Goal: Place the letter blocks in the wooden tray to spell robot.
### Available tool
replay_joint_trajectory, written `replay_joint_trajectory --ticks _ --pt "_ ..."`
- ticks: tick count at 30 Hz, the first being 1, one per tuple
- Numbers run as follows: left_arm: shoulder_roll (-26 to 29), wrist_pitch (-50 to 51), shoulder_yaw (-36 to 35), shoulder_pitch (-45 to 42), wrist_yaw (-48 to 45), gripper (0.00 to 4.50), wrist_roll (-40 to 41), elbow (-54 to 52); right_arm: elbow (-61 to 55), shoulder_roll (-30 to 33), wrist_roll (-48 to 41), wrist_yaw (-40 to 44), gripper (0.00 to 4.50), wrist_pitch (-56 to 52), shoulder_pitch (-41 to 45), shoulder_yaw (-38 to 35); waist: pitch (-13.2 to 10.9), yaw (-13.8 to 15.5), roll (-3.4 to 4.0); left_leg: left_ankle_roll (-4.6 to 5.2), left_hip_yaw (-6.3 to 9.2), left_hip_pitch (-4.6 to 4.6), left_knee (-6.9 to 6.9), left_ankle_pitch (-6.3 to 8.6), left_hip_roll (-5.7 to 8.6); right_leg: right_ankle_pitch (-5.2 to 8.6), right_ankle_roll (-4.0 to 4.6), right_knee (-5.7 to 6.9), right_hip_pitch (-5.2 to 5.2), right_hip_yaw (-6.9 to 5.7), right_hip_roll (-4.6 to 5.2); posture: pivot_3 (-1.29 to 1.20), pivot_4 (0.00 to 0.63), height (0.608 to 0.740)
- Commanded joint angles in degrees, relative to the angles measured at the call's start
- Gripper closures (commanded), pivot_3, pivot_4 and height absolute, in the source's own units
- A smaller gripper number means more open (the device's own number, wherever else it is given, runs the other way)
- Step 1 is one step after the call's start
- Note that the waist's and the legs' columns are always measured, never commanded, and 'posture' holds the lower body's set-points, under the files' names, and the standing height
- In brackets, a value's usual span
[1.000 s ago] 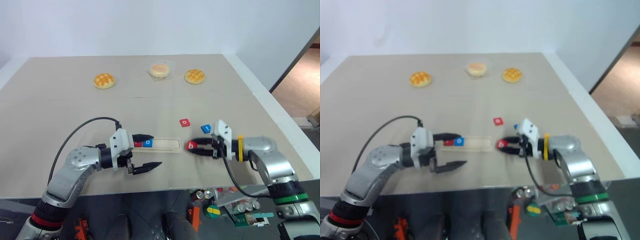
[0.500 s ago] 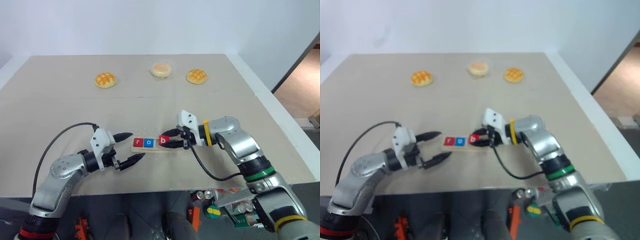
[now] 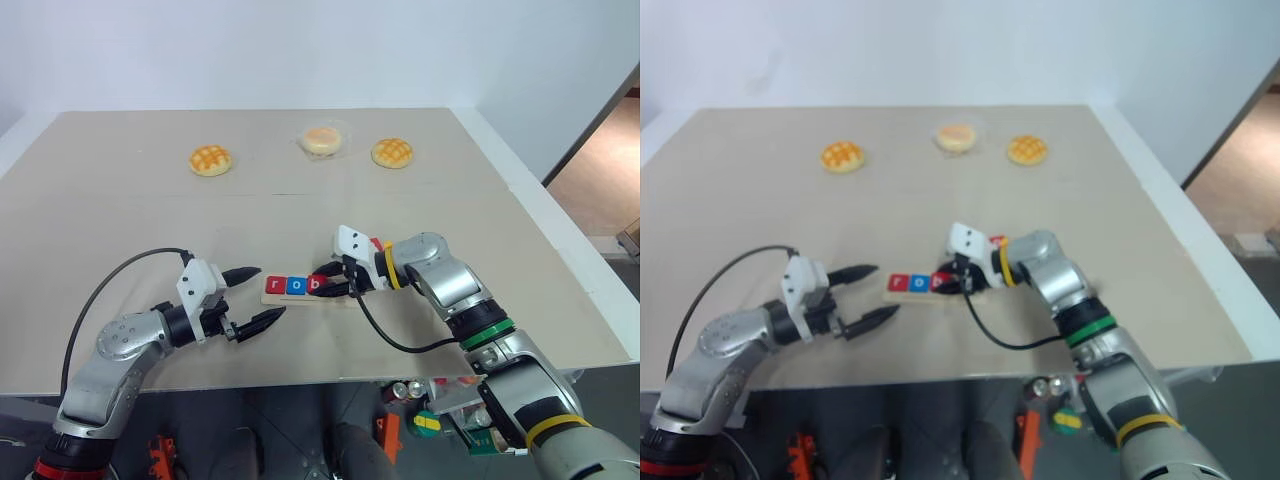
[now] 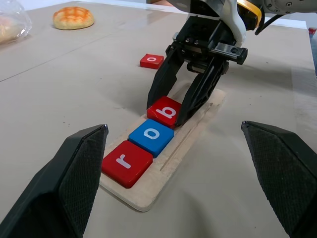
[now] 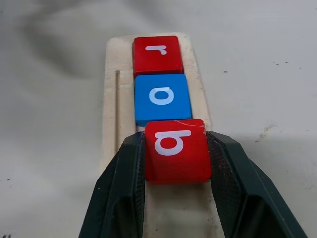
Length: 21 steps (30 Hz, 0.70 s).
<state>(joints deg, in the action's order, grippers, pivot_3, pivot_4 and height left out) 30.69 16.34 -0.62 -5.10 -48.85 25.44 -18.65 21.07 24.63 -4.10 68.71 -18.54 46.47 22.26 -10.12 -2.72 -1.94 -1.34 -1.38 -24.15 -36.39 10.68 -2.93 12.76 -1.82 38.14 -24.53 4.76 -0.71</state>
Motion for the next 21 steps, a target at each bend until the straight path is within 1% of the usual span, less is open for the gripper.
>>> replay_joint_trajectory --ticks 1,6,18,19,20,21 --pt "0.44 -1.22 -0.87 -0.21 -0.21 0.00 0.16 -0.99 -2.16 0.28 -0.23 0.98 3.24 -0.77 0.59 -0.71 0.00 0.00 0.00 0.00 0.00 0.00 0.00 0.00 0.00 0.00 0.01 0.00 0.00 0.00 0.00 0.00 0.150 0.739" --pt "0.25 -1.39 -0.67 -0.65 -0.51 0.00 0.03 -0.53 -2.61 -0.08 -0.44 1.19 3.24 -2.14 0.67 -0.87 0.00 0.00 0.00 0.00 0.00 0.00 0.00 0.00 0.00 0.01 0.00 0.00 0.00 0.00 0.00 0.00 0.150 0.739" --pt "-0.11 -1.34 0.02 -1.68 -0.79 0.00 -0.14 -0.47 0.51 -0.79 0.43 0.81 3.24 -0.95 0.82 -0.73 0.00 0.00 0.00 0.00 0.00 0.01 0.00 0.00 0.00 0.00 0.00 0.00 0.01 0.00 0.00 0.00 0.150 0.739" --pt "-0.10 -1.37 0.09 -1.70 -0.83 0.00 -0.20 -0.48 0.54 -0.84 0.35 0.88 2.22 -0.98 0.82 -0.76 0.00 0.00 0.00 0.00 0.00 0.01 0.00 0.00 0.00 0.01 0.01 0.00 0.01 0.00 0.00 0.00 0.150 0.739" --pt "-0.06 -1.41 0.17 -1.69 -0.91 0.00 -0.25 -0.52 0.55 -0.91 0.33 0.78 2.02 -1.02 0.83 -0.80 0.00 -0.01 0.00 0.00 0.00 0.02 0.00 0.00 0.00 0.01 0.02 0.00 0.01 0.00 0.00 0.00 0.150 0.739" --pt "-0.03 -1.47 0.27 -1.68 -1.03 0.00 -0.28 -0.57 0.54 -0.95 0.33 0.73 1.62 -1.05 0.82 -0.85 0.00 0.00 0.00 0.00 -0.01 0.03 0.00 0.00 0.00 0.02 0.03 0.00 0.02 0.00 0.00 0.00 0.150 0.739"
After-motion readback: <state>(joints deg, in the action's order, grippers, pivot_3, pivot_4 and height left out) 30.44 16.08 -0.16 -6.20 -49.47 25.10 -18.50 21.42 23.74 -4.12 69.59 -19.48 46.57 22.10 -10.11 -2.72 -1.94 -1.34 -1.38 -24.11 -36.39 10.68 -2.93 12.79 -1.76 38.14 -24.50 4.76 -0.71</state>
